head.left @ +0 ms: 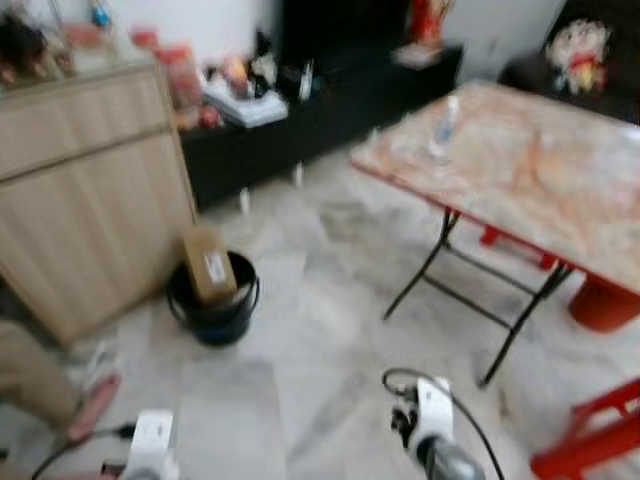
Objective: Picking trash to rubbish bin
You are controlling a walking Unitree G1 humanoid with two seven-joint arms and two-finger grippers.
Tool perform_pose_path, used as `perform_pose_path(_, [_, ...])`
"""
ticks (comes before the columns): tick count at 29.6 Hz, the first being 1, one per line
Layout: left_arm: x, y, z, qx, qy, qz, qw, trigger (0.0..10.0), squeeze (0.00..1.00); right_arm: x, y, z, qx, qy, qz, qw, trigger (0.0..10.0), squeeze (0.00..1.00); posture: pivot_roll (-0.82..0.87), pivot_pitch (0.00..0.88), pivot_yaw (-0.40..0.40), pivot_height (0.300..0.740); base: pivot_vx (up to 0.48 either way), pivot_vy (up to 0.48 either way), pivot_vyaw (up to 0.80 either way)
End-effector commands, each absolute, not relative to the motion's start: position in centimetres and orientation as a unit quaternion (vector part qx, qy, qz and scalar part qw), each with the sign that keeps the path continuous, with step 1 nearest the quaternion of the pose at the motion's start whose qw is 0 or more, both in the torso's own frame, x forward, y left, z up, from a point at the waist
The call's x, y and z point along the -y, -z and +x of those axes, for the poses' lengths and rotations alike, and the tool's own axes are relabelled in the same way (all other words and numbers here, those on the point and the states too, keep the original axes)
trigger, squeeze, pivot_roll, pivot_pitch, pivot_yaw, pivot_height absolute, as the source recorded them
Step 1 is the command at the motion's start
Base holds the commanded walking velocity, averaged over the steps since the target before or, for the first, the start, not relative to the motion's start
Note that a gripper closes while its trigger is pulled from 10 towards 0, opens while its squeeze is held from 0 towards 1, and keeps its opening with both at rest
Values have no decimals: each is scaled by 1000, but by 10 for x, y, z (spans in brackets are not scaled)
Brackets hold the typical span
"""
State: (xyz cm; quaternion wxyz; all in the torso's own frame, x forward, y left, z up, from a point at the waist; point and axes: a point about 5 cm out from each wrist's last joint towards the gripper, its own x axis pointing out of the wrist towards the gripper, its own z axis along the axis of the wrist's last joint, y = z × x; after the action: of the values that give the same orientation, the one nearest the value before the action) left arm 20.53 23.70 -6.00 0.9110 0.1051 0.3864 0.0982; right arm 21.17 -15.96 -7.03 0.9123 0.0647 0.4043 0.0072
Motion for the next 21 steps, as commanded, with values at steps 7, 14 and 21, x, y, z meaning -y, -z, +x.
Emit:
perform_pose_path(7, [-236,66,196,-401,-102,98,905,10000,0,168,70,212,-404,12,68,912,10000,0,-9,0,-58,740,314,0,343])
perform_pose_path(14, [-238,66,195,-404,-107,96,904,10000,0,166,72,208,-409,15,75,909,10000,0,4,0,-63,740,314,0,0])
perform_pose_path(21, [-237,66,195,-402,-106,95,905,10000,0,165,72,209,-409,8,72,910,10000,0,6,0,-69,740,314,0,0])
